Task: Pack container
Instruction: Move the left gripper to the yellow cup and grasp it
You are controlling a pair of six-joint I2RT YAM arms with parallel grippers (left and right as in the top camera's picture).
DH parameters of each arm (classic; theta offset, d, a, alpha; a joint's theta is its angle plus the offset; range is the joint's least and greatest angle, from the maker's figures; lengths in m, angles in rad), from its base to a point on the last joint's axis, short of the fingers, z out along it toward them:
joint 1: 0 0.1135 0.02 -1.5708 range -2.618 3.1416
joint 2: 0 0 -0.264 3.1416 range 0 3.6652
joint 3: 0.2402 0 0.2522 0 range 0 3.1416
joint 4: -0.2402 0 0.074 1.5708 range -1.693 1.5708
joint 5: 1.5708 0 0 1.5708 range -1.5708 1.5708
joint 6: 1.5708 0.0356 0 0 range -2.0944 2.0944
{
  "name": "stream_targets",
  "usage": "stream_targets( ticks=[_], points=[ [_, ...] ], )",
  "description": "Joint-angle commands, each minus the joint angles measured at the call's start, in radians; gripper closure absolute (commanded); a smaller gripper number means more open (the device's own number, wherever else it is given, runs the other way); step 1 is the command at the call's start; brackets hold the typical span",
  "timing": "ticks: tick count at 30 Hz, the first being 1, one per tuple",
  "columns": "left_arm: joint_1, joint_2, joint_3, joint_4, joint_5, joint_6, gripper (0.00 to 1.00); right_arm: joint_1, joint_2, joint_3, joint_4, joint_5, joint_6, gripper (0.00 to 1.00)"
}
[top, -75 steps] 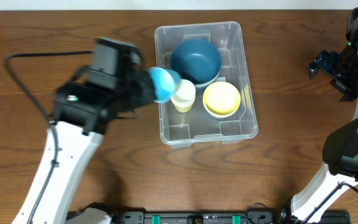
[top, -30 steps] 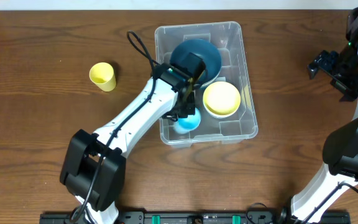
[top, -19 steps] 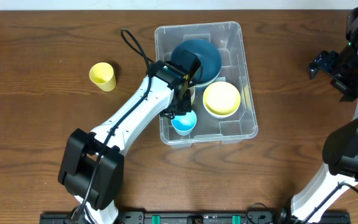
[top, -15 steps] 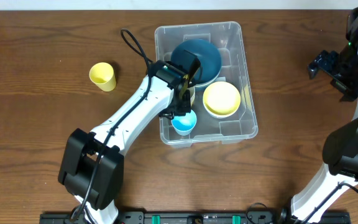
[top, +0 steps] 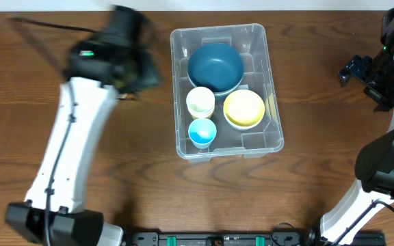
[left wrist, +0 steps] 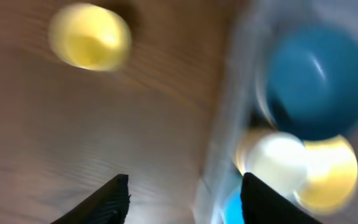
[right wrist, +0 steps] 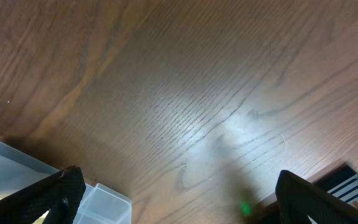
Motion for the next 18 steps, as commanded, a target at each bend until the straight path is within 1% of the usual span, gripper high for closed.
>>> stream_targets(
  ticks=[1,3,8,14,18],
  points=[
    [0.105,0.056,-0.024,0.012,-0.023,0.017,0.35,-0.005,-0.012,0.003,-0.001,0.011,0.013,0.01],
    [0.156,0.1,-0.028,0.031,-0.023,0.037,0.28,-0.005,-0.012,0.003,-0.001,0.011,0.013,0.01],
    [0.247,0.22,-0.028,0.064,-0.022,0.028,0.28,-0.005,-0.012,0.003,-0.001,0.01,0.013,0.01],
    [0.337,0.332,-0.028,0.097,-0.02,-0.054,0.28,-0.005,-0.012,0.003,-0.001,0.01,0.013,0.01],
    [0.381,0.38,-0.028,0.097,0.005,-0.053,0.28,-0.005,-0.012,0.003,-0.001,0.011,0.013,0.01]
  ],
)
